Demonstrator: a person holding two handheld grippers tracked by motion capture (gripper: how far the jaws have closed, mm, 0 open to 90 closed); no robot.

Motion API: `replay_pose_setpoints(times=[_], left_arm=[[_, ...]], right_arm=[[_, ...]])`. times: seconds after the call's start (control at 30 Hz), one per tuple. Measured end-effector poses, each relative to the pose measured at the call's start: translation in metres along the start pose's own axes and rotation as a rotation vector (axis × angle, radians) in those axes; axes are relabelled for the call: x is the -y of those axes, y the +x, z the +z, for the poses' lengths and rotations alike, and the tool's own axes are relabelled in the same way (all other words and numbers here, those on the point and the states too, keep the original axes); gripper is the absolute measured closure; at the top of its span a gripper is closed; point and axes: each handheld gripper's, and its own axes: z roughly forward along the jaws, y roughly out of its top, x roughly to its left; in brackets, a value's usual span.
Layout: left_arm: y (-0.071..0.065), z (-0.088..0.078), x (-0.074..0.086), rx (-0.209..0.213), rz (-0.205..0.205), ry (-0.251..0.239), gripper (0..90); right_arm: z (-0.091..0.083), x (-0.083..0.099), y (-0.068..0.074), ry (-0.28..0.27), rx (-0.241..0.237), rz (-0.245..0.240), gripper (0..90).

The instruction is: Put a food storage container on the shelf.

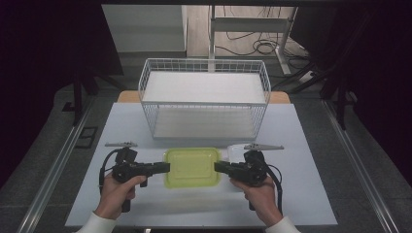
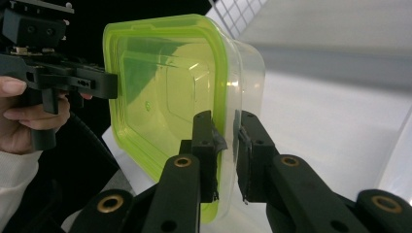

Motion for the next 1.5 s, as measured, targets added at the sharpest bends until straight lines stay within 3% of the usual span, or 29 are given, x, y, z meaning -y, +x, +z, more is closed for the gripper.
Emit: replay_pose_setpoints(times=[0.33, 0.67, 0.77, 1.03, 1.5], left_arm=[[-0.014, -0.004, -0.032, 0.03, 0.028, -0.036, 78.5], [-0.028, -0.006, -0.067, 0.022, 0.069, -0.058, 78.5], [-0.024, -0.003, -0.075, 0.034, 0.045, -0.065, 78.7], [-0.019, 0.0, -0.088, 0.028, 0.042, -0.067, 78.8], [-0.021, 0.004, -0.125, 0.01, 0.069, -0.055, 79.1]], right_arm=[[-0.023, -0.039, 0.011, -0.041, 0.015, -0.061, 78.5], [-0.035, -0.071, 0.011, -0.074, 0.013, -0.088, 78.5], [-0.036, -0.08, 0.01, -0.075, 0.019, -0.1, 78.4], [-0.032, -0.093, 0.003, -0.069, 0.012, -0.098, 78.3], [-0.033, -0.119, -0.009, -0.097, -0.005, -0.084, 78.2]])
